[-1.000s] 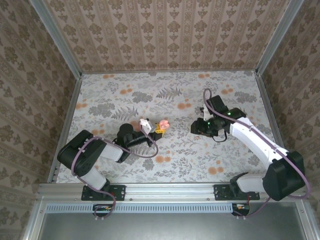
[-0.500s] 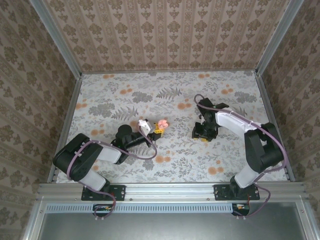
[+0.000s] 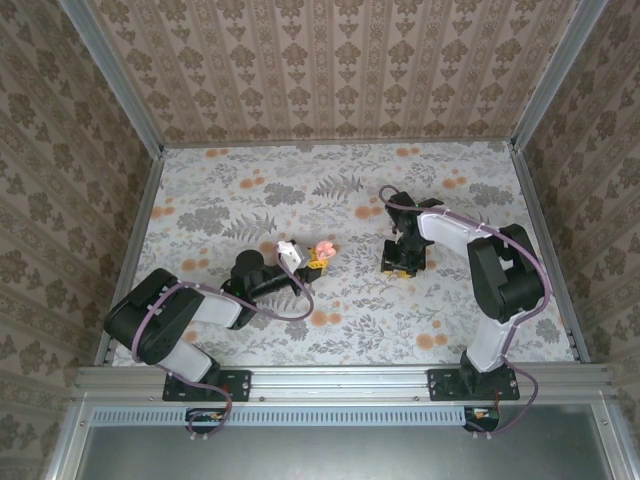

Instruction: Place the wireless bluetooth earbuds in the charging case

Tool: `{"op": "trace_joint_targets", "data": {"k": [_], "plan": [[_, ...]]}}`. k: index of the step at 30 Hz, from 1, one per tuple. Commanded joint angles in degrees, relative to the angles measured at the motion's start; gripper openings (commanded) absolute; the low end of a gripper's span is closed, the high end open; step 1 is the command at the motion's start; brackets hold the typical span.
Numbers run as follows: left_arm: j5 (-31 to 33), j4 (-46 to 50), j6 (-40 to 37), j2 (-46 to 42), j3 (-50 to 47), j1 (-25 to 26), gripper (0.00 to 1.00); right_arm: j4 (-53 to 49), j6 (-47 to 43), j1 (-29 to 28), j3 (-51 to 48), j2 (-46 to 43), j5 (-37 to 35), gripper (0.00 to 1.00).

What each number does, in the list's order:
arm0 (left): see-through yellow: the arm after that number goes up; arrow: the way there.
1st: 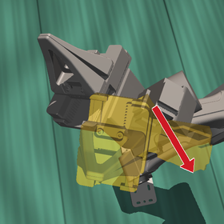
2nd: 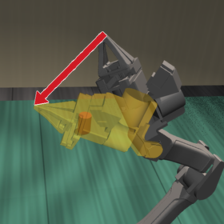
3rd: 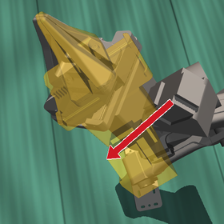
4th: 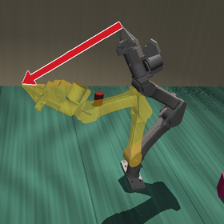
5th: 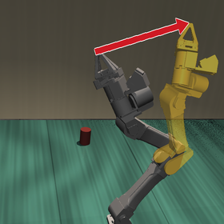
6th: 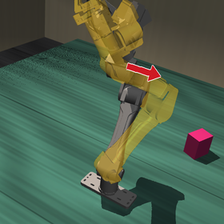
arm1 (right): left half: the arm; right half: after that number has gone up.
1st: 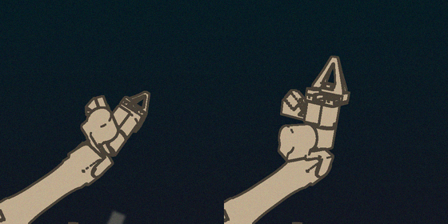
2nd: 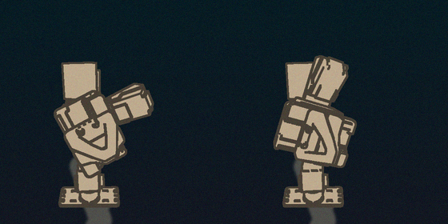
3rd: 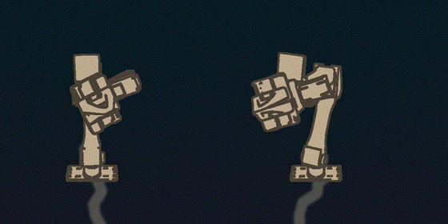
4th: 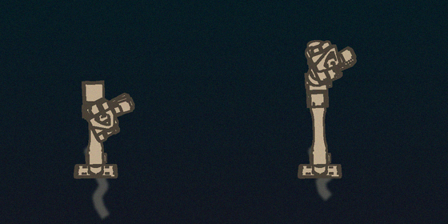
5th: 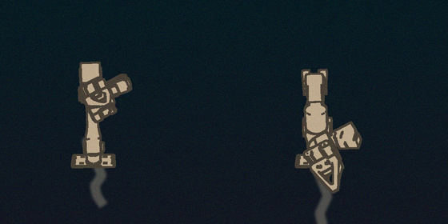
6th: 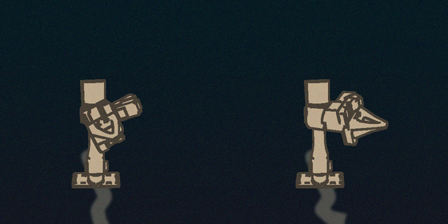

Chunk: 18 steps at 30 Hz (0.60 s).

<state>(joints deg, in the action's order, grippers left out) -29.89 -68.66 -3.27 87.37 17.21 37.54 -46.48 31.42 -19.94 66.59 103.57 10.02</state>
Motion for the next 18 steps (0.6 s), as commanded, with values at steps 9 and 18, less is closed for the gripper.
{"op": "trace_joint_targets", "data": {"k": [9, 18], "plan": [[0.47, 0.77, -1.81, -1.69, -0.78, 0.34, 0.11, -0.52, -1.04, 0.20, 1.57, 2.86, -1.67, 0.32], [0.58, 1.36, -2.18, -1.72, -0.47, 0.34, 0.11, 0.59, -1.87, 0.20, 1.88, 3.98, -2.90, 0.29]]}}
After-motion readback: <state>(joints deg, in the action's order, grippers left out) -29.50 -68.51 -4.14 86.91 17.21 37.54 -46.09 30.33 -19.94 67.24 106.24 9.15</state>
